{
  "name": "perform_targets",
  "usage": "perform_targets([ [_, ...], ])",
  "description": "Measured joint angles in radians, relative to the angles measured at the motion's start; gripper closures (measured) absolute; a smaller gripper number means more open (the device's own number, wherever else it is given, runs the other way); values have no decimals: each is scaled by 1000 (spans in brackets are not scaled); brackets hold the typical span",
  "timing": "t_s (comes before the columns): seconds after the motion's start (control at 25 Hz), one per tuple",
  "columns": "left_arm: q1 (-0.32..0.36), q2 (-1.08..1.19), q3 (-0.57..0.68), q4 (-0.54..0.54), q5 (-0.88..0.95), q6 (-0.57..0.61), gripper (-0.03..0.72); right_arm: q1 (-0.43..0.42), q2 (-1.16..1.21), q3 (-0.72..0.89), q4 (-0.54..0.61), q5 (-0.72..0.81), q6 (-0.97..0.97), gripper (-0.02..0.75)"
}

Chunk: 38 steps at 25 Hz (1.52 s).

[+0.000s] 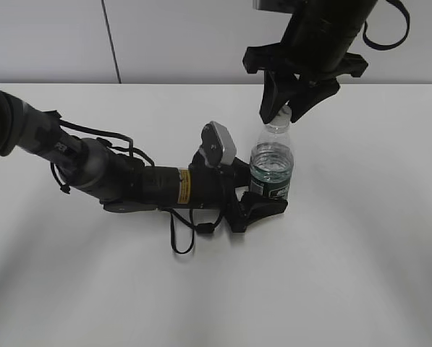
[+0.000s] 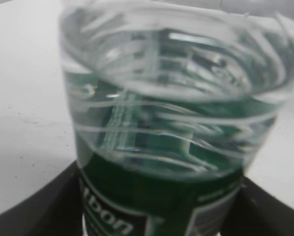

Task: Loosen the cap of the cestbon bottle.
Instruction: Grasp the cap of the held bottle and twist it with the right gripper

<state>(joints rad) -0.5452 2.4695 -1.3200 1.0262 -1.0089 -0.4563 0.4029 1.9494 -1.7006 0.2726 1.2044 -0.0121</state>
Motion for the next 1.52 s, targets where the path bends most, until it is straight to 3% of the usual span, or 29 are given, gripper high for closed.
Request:
perform_targets([
  [0.24, 0, 0, 0, 0, 0, 0, 165, 0, 0, 0, -1, 0, -158, 435],
  [0.52, 0, 0, 0, 2, 0, 0, 165, 0, 0, 0, -7, 4, -680, 435],
  [1.2, 0, 0, 0, 18, -4, 3, 165, 0, -14, 8, -4, 14, -771, 435],
  [1.52, 0, 0, 0, 18, -4, -1, 165, 0, -31, 8, 2, -28, -982, 443],
])
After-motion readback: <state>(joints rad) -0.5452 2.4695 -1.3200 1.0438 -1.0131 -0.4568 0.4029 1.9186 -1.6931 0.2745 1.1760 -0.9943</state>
